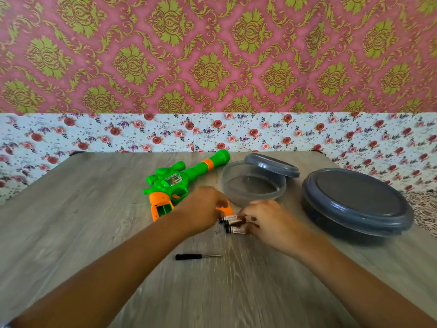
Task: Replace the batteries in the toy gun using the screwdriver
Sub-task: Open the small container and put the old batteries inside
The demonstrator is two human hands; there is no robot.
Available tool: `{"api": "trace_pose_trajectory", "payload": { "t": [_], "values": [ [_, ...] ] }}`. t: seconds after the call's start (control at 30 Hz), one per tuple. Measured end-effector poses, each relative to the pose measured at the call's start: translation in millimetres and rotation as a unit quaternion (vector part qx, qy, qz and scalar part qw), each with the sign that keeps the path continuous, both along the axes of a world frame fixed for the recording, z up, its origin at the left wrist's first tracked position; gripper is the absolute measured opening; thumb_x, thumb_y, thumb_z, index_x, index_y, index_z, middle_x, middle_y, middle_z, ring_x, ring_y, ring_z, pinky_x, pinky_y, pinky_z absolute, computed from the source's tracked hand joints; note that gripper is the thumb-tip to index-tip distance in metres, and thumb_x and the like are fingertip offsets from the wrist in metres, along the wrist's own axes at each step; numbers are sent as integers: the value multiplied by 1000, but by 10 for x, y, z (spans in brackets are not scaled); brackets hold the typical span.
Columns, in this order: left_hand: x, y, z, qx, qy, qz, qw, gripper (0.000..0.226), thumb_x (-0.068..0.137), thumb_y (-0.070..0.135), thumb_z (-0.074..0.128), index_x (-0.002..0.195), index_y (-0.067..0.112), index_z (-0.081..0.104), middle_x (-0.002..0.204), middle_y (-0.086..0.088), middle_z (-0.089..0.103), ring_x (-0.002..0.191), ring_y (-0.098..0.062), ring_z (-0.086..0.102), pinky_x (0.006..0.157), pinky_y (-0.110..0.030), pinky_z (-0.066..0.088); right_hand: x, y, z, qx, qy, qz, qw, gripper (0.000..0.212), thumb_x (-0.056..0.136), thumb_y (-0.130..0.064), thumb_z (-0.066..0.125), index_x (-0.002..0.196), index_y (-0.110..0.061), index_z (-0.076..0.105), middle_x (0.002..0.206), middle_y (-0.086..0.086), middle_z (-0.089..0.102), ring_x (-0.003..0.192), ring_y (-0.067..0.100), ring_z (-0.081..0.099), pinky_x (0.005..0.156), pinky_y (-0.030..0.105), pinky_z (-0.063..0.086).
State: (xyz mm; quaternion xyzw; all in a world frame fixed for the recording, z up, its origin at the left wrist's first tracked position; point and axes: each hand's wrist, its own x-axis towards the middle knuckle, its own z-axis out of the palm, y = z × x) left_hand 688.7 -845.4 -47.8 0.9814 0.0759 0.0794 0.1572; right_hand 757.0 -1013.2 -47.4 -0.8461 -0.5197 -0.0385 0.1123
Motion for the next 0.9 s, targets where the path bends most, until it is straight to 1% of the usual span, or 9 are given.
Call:
{"api": "trace_pose_trajectory", "payload": {
  "t": [0.07, 0.13, 0.27, 0.4, 0.53, 0.6, 0.67, 0.77, 0.9],
  "values": [
    [-12, -68, -60, 33, 15, -6, 999, 26, 86, 17, 61, 111, 21, 69, 113, -7, 66, 106, -23, 60, 91, -33, 48, -24, 16, -21, -3, -13, 1, 1000, 14, 86, -28, 59, 96, -20, 64, 98, -1, 62, 96, 16, 57, 69, 27, 39],
    [-19, -108, -97, 48, 16, -3, 999, 26, 85, 15, 59, 107, 24, 69, 109, -7, 67, 102, -26, 61, 86, -38, 51, -49, 12, -27, -4, -18, 1, 1000, 16, 85, -30, 60, 97, -20, 63, 101, -2, 60, 97, 16, 55, 68, 25, 36],
    [-31, -142, -98, 32, 12, -9, 999, 22, 86, 15, 57, 104, 22, 70, 106, -7, 67, 98, -24, 61, 80, -33, 50, -72, -17, -40, -17, -5, 0, 1000, 20, 83, -30, 63, 100, -18, 59, 107, 0, 56, 102, 18, 54, 74, 28, 40],
    [-35, -174, -112, 30, 19, -13, 999, 22, 87, 17, 56, 105, 21, 68, 107, -5, 67, 98, -23, 60, 74, -26, 42, -67, -44, -50, -34, -7, -11, 999, 25, 86, -29, 60, 108, -17, 56, 113, 3, 57, 106, 19, 54, 82, 31, 43],
    [-41, -240, -99, 43, 30, 4, 999, 24, 86, 19, 57, 108, 20, 66, 106, -7, 64, 98, -25, 59, 78, -34, 48, -83, -89, -75, -42, -39, -5, 998, 27, 88, -27, 57, 112, -16, 53, 112, 3, 58, 103, 19, 55, 79, 30, 43],
    [-42, -277, -104, 65, 33, 9, 997, 22, 86, 21, 58, 108, 19, 65, 106, -7, 63, 99, -25, 58, 75, -34, 44, -81, -127, -72, -40, -34, 3, 999, 23, 87, -28, 58, 107, -17, 53, 107, 3, 59, 98, 18, 54, 73, 27, 39],
    [-44, -310, -114, 79, 41, 12, 996, 24, 87, 24, 58, 110, 17, 63, 109, -7, 62, 103, -26, 57, 78, -34, 44, -73, -157, -51, -44, -21, 12, 999, 18, 86, -29, 60, 100, -19, 54, 102, 3, 59, 93, 17, 54, 70, 26, 37],
    [-43, -336, -126, 95, 52, 19, 994, 27, 89, 25, 57, 114, 16, 63, 114, -8, 62, 108, -26, 56, 87, -38, 49, -62, -178, -32, -52, -6, 11, 999, 16, 85, -30, 61, 95, -19, 57, 97, 3, 59, 91, 18, 55, 71, 30, 41],
    [-49, -396, -112, 118, 56, 29, 991, 27, 90, 25, 55, 114, 14, 62, 114, -10, 60, 108, -27, 55, 83, -36, 46, -85, -187, -54, -69, -13, 4, 998, 17, 86, -31, 59, 102, -26, 62, 94, 1, 56, 91, 19, 56, 73, 33, 47]
  ]
}}
